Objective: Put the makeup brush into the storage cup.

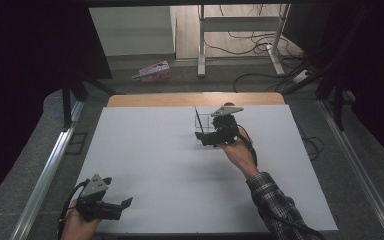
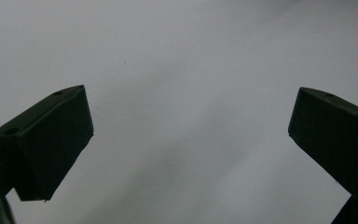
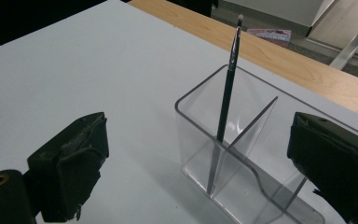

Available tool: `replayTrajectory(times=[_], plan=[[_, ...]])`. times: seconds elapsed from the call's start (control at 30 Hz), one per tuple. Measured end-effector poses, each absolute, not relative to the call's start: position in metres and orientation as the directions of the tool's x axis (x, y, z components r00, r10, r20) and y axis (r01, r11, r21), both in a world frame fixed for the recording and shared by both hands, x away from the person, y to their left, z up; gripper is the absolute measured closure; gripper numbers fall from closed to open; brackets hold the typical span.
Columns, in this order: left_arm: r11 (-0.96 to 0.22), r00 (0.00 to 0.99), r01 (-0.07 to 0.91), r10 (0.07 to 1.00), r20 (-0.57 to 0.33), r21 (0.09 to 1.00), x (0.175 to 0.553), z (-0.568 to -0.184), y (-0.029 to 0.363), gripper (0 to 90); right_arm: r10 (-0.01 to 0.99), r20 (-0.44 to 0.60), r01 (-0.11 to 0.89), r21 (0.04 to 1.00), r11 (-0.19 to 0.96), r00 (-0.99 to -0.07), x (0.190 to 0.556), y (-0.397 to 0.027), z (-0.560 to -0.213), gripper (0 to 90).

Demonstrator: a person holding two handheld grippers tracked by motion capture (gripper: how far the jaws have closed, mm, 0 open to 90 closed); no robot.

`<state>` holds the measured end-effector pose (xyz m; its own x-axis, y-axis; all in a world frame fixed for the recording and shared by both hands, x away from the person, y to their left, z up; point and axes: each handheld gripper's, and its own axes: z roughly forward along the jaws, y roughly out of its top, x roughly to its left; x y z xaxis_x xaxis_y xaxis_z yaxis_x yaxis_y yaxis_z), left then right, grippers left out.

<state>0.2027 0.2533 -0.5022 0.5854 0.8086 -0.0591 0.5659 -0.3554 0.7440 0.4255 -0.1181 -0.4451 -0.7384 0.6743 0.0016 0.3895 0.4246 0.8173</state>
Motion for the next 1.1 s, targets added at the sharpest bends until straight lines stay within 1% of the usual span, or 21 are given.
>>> replayTrajectory(times=[0.7, 1.1], plan=[[-0.357, 0.584, 0.567, 0.810, -0.056, 0.742, 0.203, -0.502, 0.253, 0.3, 0.658, -0.003, 0.385, 0.809, 0.445, -0.753, 0.402, -0.130, -0.447, 4.1], [-0.361, 0.585, 0.567, 0.809, -0.054, 0.740, 0.202, -0.502, 0.253, 0.3, 0.666, 0.005, 0.409, 0.793, 0.452, -0.746, 0.392, -0.137, -0.451, 4.2]])
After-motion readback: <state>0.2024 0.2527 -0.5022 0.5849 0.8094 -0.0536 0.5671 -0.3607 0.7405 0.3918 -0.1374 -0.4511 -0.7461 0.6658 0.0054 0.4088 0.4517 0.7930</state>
